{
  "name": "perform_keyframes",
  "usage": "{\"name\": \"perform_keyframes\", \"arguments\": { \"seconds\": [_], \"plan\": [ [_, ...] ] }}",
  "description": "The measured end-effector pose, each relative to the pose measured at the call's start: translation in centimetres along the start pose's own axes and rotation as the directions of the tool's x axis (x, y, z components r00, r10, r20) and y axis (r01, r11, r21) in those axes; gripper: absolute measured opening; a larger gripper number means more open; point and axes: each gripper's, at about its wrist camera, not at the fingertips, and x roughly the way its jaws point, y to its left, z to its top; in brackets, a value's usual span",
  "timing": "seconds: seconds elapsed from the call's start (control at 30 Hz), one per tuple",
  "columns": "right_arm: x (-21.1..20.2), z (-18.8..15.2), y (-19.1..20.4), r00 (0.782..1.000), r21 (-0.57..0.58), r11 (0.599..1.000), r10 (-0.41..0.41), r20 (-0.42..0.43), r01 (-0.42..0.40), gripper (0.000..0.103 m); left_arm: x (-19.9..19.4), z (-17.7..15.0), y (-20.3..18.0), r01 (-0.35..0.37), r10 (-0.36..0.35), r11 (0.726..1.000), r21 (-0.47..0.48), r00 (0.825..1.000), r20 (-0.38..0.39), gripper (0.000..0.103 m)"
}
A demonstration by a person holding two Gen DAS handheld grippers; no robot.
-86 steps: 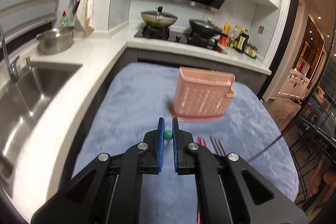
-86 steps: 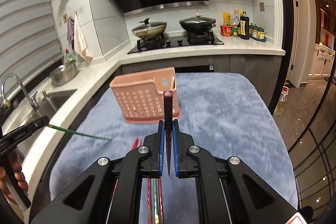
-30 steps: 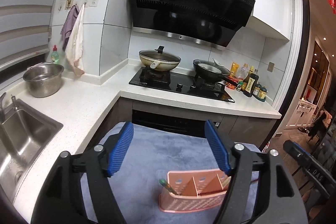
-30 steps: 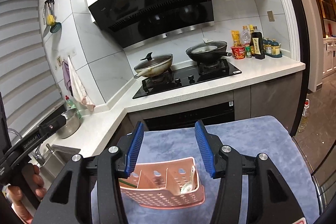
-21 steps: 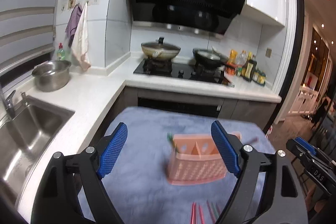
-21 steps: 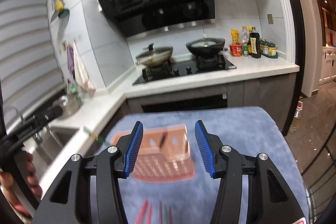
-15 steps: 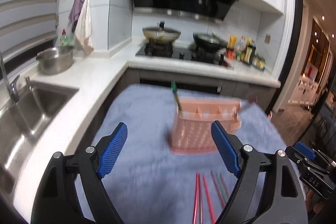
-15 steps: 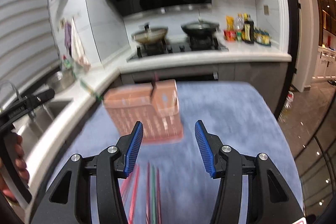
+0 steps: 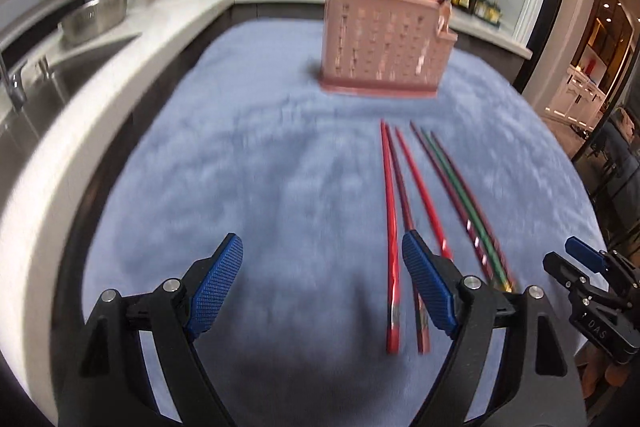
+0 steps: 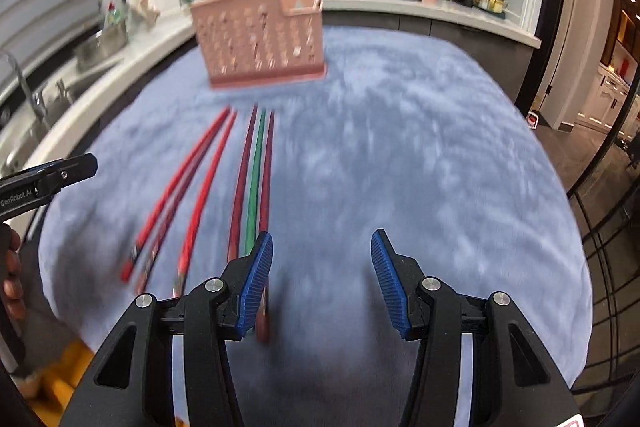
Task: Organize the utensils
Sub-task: 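Move both open tools back toward the remaining chopsticks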
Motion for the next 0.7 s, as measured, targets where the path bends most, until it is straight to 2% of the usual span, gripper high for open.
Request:
{"name": "perform_keyframes", "arguments": {
  "seconds": [0.2,0.47,0.7],
  "plan": [
    [0.8,-1.9,0.7,0.998,0.000,1.000,0.030,-0.061,-0.030,0.049,0.7,-1.9,-0.7,0.002,-0.001,1.000,0.020,0.999,-0.054,0.078],
    [0.3,-3.4,1.2,0.995,-0.035,0.999,0.015,-0.096,-0.018,0.049,1.3,-3.1,-1.3,0.007,-0.003,0.999,0.038,0.995,-0.102,0.078],
    [1.0,-3.5,1.3,0.992,-0.031,0.999,0.026,-0.122,-0.030,0.042,2.1,-3.8,-1.7,0.017,-0.010,0.999,0.050,0.991,-0.130,0.078]
  ]
}}
